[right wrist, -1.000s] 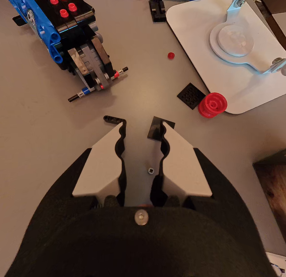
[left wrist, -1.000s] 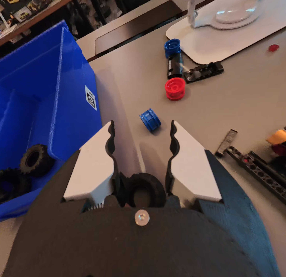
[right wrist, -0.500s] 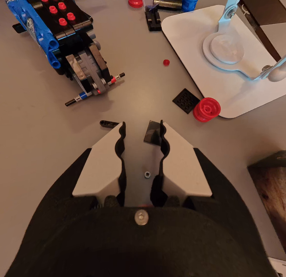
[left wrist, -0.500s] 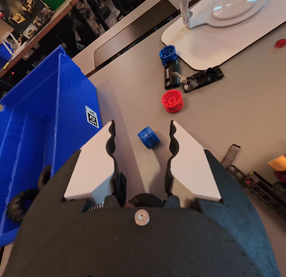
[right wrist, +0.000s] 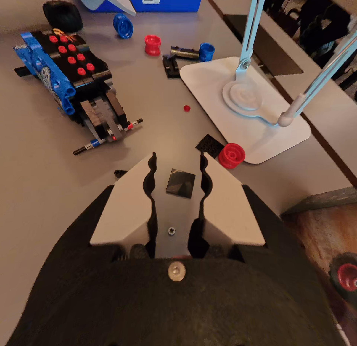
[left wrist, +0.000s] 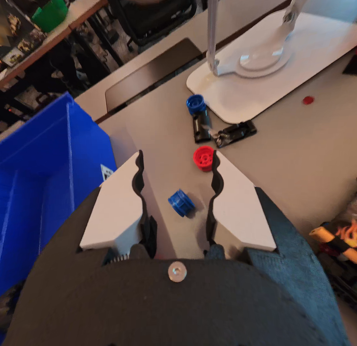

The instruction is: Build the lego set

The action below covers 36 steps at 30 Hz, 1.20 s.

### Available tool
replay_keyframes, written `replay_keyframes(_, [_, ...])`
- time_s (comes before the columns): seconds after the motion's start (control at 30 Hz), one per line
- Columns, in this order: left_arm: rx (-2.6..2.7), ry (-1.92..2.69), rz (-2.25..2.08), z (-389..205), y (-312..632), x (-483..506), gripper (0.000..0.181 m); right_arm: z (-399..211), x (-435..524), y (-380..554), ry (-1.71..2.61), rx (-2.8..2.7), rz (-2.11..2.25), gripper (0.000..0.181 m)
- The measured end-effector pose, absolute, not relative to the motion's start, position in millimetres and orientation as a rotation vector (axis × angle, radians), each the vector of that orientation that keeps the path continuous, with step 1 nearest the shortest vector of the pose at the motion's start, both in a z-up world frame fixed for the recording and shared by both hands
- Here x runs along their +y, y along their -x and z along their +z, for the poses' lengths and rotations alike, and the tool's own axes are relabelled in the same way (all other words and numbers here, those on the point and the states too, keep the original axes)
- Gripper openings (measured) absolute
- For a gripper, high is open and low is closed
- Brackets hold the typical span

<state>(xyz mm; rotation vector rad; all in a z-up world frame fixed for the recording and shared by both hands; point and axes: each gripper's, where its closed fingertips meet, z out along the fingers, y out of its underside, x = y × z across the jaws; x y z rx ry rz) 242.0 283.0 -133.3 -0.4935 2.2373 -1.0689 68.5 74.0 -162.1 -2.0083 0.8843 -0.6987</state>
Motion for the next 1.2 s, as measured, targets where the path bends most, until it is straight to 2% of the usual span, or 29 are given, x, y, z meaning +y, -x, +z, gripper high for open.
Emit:
replay_keyframes(0.23, [2.176,0.268,-1.169,-80,-235,234,0.070,-145,67,-73,1.933,0.871,-0.801,0.044])
replay_keyframes(0.37, [2.218,0.233,-1.212,-80,-230,218,0.070,-146,61,-74,1.925,0.887,-0.808,0.044])
replay_keyframes(0.53, [2.366,0.106,-1.171,-112,-212,220,0.072,-145,58,-72,1.924,0.897,-0.794,0.044])
replay_keyframes(0.7, [2.599,-0.010,-1.400,-107,-161,229,0.076,-152,62,-72,1.953,0.901,-0.764,0.044])
replay_keyframes(0.77, [2.671,-0.128,-1.538,-97,-132,232,0.081,-152,64,-72,1.957,0.897,-0.762,0.044])
replay_keyframes(0.83, [2.778,-0.244,-1.602,-95,-103,235,0.093,-152,64,-71,1.957,0.895,-0.762,0.044])
replay_keyframes(0.97, [2.926,-0.449,-1.350,-130,-71,234,0.107,-150,63,-71,1.949,0.900,-0.762,0.044])
replay_keyframes(1.1, [2.954,-0.494,-1.121,-159,-69,227,0.101,-151,61,-71,1.948,0.908,-0.762,0.044])
replay_keyframes(1.2, [3.005,-0.518,-1.049,-173,-63,224,0.078,-150,60,-71,1.946,0.909,-0.761,0.044])
